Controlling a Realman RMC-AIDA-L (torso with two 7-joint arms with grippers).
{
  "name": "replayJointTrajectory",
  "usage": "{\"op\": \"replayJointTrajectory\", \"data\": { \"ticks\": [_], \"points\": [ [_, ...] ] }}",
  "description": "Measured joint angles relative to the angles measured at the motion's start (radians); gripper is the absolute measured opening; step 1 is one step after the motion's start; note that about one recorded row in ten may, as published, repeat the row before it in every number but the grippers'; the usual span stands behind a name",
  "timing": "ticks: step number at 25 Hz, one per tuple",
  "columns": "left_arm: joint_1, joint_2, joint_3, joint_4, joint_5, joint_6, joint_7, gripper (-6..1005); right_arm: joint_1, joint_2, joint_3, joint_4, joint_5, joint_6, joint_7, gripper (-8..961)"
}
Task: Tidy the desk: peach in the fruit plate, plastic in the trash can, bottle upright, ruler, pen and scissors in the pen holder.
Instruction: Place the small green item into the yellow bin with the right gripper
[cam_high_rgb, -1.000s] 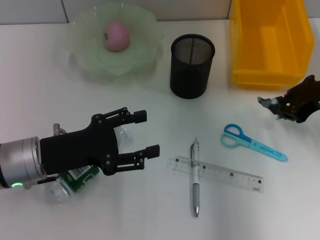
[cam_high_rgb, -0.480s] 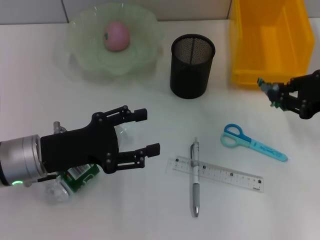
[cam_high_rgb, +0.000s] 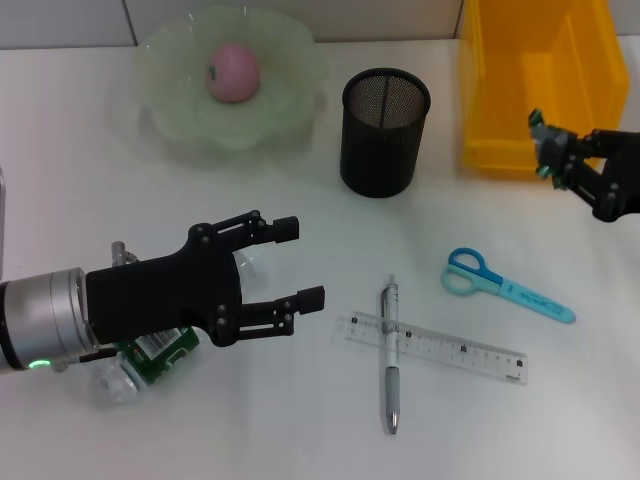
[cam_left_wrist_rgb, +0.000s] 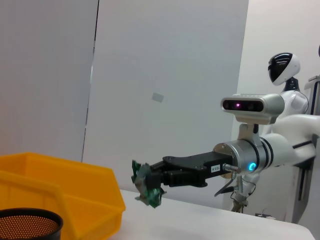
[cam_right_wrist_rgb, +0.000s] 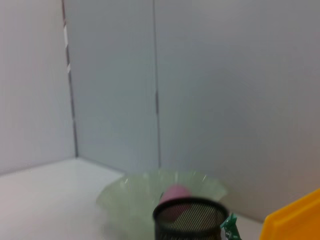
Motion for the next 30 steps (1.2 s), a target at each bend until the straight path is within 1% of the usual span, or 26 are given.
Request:
{"op": "replayJointTrajectory", "data": {
  "ticks": [3,8,13,18,22,30],
  "points": [
    [0.0,0.001,0.0,-0.001,0.0,0.001,0.0,815,-0.004,0.0,0.026,0.061,0.051,-0.006,-0.062,150],
    [0.0,0.002,0.0,0.0,0.0,0.001,0.0,816,0.007,0.0,0.057,0.124,0.063,-0.008,-0.117,153],
    [0.0,0.003,0.003,0.002,0.0,0.003,0.0,816,0.02,0.01,0.1,0.158,0.076,-0.008,-0.151,162],
    [0.0,0.002,0.005,0.001,0.001,0.003,0.002,816,0.039,0.011,0.162,0.239,0.126,-0.003,-0.22,170],
    [-0.001,0.002,0.005,0.0,0.001,0.004,0.003,816,0.051,0.012,0.167,0.285,0.183,0.025,-0.266,177],
    [0.003,0.001,0.005,-0.002,0.0,0.005,0.003,816,0.099,0.016,0.168,0.355,0.248,0.123,-0.337,190]
  ]
}}
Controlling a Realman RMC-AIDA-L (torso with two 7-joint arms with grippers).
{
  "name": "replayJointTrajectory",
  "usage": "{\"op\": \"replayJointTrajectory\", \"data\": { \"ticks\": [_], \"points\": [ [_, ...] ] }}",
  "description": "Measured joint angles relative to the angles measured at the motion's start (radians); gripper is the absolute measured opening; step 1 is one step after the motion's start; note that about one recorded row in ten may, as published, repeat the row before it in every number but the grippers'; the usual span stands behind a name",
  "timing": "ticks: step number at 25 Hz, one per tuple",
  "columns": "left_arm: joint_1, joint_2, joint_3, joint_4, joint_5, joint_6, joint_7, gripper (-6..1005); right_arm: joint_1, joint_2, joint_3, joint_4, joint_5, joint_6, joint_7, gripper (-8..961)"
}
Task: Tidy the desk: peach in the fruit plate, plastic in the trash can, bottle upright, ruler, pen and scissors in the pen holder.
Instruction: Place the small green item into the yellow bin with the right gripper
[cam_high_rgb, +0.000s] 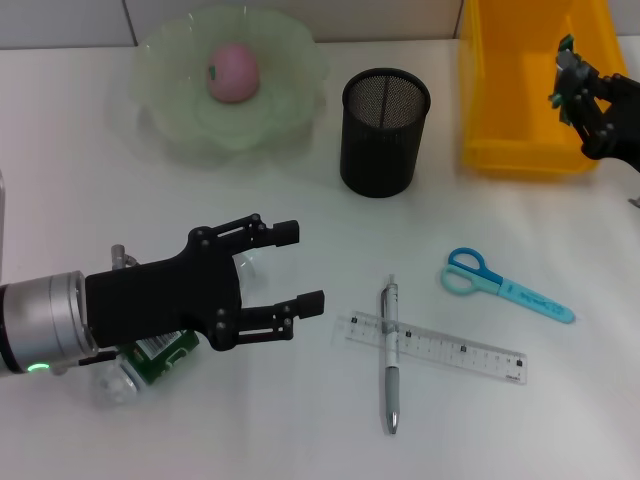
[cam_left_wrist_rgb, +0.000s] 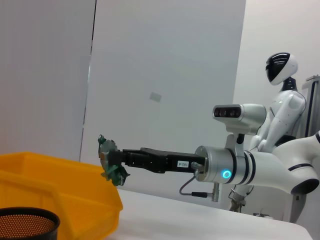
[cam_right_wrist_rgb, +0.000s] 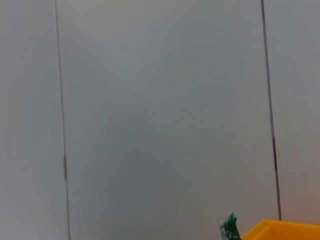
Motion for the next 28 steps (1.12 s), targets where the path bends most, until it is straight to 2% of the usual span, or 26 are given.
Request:
{"op": "replayJointTrajectory", "data": {
  "ticks": [13,22,28],
  "points": [
    [0.005,0.0,-0.007,0.005,0.0,0.001,0.0,816,0.084,0.004,0.0,0.069,0.068,0.147,-0.068,212],
    [-0.001,0.0,-0.008,0.005,0.0,-0.001,0.0,815,0.165,0.005,-0.004,0.099,0.116,0.315,-0.068,227],
    [-0.003,0.0,-0.014,0.005,0.0,-0.001,0.0,815,0.179,0.004,-0.006,0.102,0.117,0.332,-0.068,238]
  ]
}}
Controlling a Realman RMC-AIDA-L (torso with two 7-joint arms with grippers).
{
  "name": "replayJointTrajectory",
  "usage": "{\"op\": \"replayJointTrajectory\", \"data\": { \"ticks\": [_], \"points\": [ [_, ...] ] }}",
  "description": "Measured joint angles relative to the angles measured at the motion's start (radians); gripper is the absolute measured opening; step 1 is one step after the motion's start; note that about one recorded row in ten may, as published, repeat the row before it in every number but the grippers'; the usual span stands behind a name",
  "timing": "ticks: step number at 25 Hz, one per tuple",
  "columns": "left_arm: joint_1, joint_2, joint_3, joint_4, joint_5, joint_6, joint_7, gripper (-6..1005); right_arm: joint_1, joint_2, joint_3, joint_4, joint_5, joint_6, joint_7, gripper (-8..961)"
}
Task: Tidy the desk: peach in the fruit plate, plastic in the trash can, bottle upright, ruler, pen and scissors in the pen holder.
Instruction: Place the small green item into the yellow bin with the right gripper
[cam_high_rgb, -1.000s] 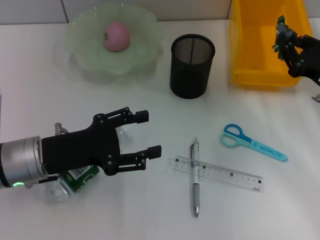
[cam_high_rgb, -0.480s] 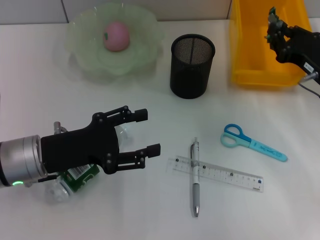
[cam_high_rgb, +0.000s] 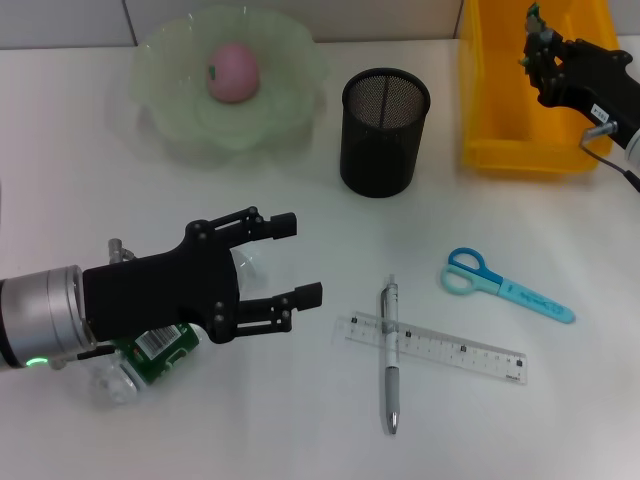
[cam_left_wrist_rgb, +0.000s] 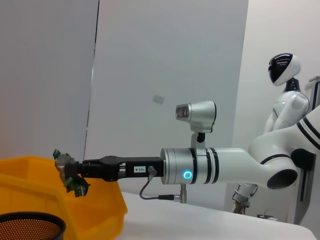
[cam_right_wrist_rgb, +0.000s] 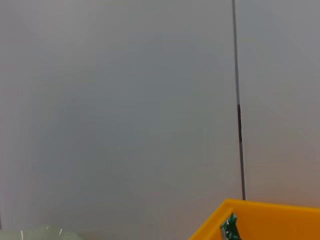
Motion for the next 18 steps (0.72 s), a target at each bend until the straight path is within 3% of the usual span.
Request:
{"op": "replayJointTrajectory", "data": {
  "ticks": [18],
  "points": [
    [-0.002,0.0,-0.004,0.002,0.0,0.0,0.0,815,0.029,-0.003,-0.006,0.008,0.0,0.071,0.008,268]
  ]
}}
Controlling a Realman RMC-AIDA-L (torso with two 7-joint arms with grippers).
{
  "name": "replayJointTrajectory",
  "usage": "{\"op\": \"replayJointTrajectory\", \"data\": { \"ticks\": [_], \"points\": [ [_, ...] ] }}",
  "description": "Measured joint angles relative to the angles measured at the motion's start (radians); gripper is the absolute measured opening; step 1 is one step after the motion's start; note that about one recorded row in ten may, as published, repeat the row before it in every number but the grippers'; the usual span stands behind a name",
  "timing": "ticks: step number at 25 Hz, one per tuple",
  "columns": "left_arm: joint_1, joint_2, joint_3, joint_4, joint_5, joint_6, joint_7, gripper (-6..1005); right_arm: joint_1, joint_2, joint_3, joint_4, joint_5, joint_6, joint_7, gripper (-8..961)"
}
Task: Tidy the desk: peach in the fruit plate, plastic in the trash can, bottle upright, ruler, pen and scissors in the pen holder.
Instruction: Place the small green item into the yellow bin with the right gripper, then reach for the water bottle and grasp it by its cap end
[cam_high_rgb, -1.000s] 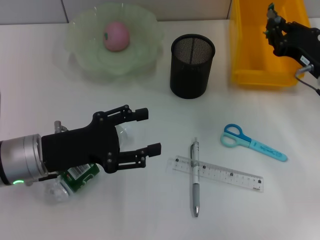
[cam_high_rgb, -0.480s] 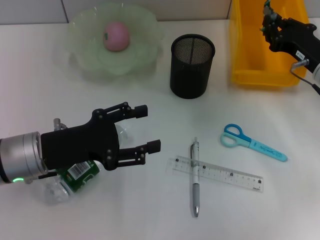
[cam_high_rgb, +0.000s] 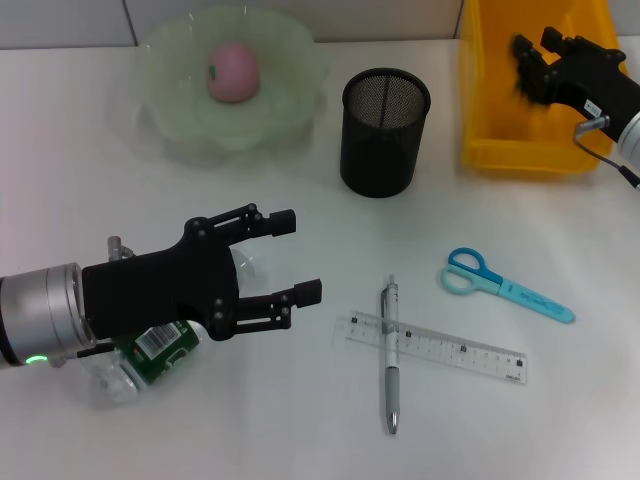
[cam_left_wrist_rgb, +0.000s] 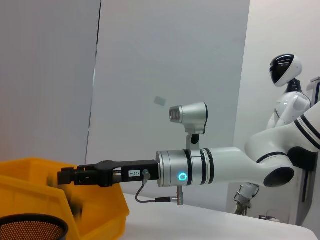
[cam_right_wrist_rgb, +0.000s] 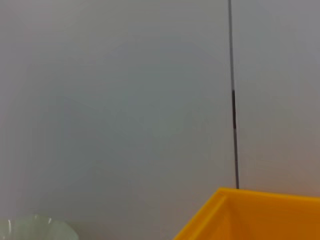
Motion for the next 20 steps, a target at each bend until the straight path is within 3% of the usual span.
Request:
{"op": "replayJointTrajectory", "data": {
  "ticks": [3,8,14,20],
  "points": [
    [0.0,0.0,0.0,0.0,0.0,0.001,0.0,815,0.0,0.0,-0.002,0.0,0.0,-0.021,0.0,273],
    [0.0,0.0,-0.001,0.0,0.0,0.001,0.0,815,-0.002,0.001,-0.002,-0.002,0.0,-0.036,0.005,477],
    [0.0,0.0,-0.002,0.0,0.0,0.002,0.0,815,-0.001,0.002,-0.002,-0.005,0.0,-0.03,0.008,642],
    [0.0,0.001,-0.002,0.0,0.0,0.002,0.0,816,-0.003,0.002,0.004,-0.006,0.0,-0.037,0.009,652]
  ]
}}
